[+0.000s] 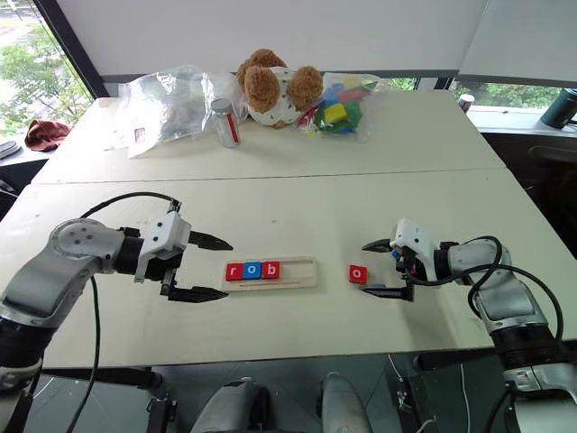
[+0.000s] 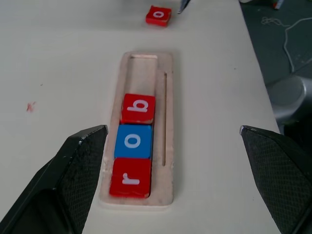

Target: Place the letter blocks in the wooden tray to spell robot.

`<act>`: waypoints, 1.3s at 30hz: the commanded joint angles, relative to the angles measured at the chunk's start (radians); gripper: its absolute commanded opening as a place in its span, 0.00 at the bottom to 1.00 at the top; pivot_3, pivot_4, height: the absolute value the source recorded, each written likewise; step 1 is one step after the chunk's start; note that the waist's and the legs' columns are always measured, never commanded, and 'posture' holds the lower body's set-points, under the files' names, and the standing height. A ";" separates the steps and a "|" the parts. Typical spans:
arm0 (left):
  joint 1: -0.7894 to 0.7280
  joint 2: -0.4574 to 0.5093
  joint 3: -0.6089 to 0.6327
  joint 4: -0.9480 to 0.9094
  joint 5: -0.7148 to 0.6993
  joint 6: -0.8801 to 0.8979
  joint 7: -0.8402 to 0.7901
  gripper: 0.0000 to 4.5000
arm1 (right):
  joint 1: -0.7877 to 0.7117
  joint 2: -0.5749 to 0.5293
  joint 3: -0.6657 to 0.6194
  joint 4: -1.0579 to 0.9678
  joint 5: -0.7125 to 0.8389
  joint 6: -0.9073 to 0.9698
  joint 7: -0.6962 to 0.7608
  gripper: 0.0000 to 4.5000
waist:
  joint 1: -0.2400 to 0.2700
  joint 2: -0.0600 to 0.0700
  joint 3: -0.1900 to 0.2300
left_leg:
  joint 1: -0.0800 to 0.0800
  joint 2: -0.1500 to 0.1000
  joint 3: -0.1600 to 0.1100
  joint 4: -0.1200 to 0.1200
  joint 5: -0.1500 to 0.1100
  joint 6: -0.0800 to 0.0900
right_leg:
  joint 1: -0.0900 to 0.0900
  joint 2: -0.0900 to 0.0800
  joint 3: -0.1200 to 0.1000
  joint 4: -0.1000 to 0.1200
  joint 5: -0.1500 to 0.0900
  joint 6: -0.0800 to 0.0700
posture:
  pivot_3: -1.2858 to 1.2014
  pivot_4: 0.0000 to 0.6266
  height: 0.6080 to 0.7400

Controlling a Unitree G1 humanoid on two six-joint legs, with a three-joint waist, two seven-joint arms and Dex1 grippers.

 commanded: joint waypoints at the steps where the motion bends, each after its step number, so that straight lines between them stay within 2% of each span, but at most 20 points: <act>1: 0.011 0.009 0.041 -0.045 -0.025 0.012 0.028 1.00 | -0.009 -0.002 -0.001 0.015 0.003 -0.038 0.013 0.99 | 0.000 0.000 0.000 | 0.000 0.000 0.000 0.000 0.000 0.000 | 0.000 -0.001 0.000 0.000 0.000 0.000 | 0.52 0.24 1.00; 4: 0.020 0.006 0.039 -0.049 -0.026 0.015 0.042 1.00 | -0.005 0.002 0.003 0.012 0.009 -0.037 0.006 0.99 | -0.001 0.000 0.000 | 0.000 -0.001 0.000 0.001 0.000 -0.001 | 0.001 -0.001 0.000 0.000 0.000 0.000 | 0.52 0.24 1.00; 6: 0.019 0.005 0.034 -0.045 -0.027 0.013 0.048 1.00 | 0.002 0.008 0.005 0.006 0.009 -0.040 -0.004 0.87 | -0.002 0.000 0.000 | 0.000 0.000 0.000 0.000 0.001 -0.001 | 0.000 -0.001 0.000 0.000 0.000 0.000 | 0.52 0.24 1.00; 8: 0.014 0.004 0.027 -0.035 -0.024 0.009 0.048 1.00 | 0.006 0.013 0.005 0.013 0.008 -0.046 -0.010 0.69 | -0.001 0.000 0.000 | 0.000 0.000 0.000 0.000 0.001 -0.001 | 0.000 -0.001 0.000 0.000 0.000 0.000 | 0.52 0.24 1.00; 11: 0.002 0.002 0.020 -0.015 -0.019 0.002 0.045 1.00 | 0.005 0.020 0.005 0.035 0.003 -0.059 -0.021 0.32 | -0.002 0.000 0.000 | 0.000 0.000 0.000 -0.001 0.001 -0.001 | 0.000 -0.001 0.000 0.000 0.000 0.000 | 0.52 0.24 1.00; 13: -0.007 0.004 0.019 0.006 -0.014 -0.005 0.040 1.00 | -0.004 0.024 0.006 0.049 -0.003 -0.068 -0.031 0.17 | -0.002 0.000 0.000 | 0.000 0.000 0.000 0.000 0.001 -0.002 | 0.000 -0.001 0.000 0.000 0.000 0.000 | 0.52 0.24 1.00; 14: -0.009 0.007 0.018 0.019 -0.006 -0.015 0.038 1.00 | -0.011 0.025 0.008 0.051 -0.005 -0.066 -0.034 0.05 | -0.002 0.000 0.000 | 0.000 0.000 0.000 0.000 0.001 -0.002 | 0.000 -0.001 0.000 0.000 0.000 0.000 | 0.52 0.24 1.00; 15: -0.012 0.009 0.018 0.034 -0.001 -0.023 0.035 1.00 | -0.019 0.027 0.009 0.047 -0.006 -0.061 -0.036 0.00 | -0.002 0.000 0.000 | 0.000 -0.001 0.000 0.000 0.001 -0.002 | 0.001 -0.001 0.000 0.000 0.000 0.000 | 0.52 0.24 1.00; 21: -0.019 0.022 0.027 0.088 0.013 -0.051 0.022 1.00 | -0.097 0.043 0.037 -0.079 0.045 0.094 -0.014 0.00 | -0.006 0.001 0.000 | 0.000 0.000 0.000 0.000 0.001 -0.002 | -0.001 -0.001 0.000 0.001 0.001 -0.001 | 0.52 0.24 1.00; 25: -0.006 0.026 0.027 0.087 0.015 -0.059 0.026 1.00 | -0.092 0.026 0.044 -0.140 0.068 0.168 0.012 0.00 | 0.001 0.001 0.000 | 0.000 0.000 -0.001 -0.001 0.001 -0.002 | -0.002 0.000 0.000 0.001 0.000 -0.001 | 0.52 0.24 1.00; 28: -0.002 0.025 0.025 0.083 0.013 -0.055 0.030 1.00 | -0.089 0.013 0.025 -0.140 0.072 0.187 0.013 0.19 | 0.005 0.000 0.000 | -0.001 -0.001 -0.001 0.000 0.001 -0.002 | -0.001 -0.002 0.000 0.000 0.000 -0.001 | 0.52 0.24 1.00; 32: 0.000 0.024 0.026 0.082 0.010 -0.051 0.033 1.00 | -0.107 -0.002 0.022 -0.067 0.031 0.161 -0.010 0.64 | 0.001 0.000 0.000 | -0.001 -0.001 -0.001 0.000 0.001 -0.002 | -0.001 -0.002 0.000 0.000 0.001 -0.001 | 0.52 0.24 1.00; 39: -0.008 0.022 0.022 0.093 0.016 -0.057 0.032 1.00 | -0.115 0.002 0.045 0.039 -0.004 0.097 0.002 0.64 | -0.003 0.001 0.000 | -0.001 -0.001 -0.001 -0.001 0.001 -0.002 | -0.002 -0.001 0.000 0.000 0.000 -0.001 | 0.52 0.24 1.00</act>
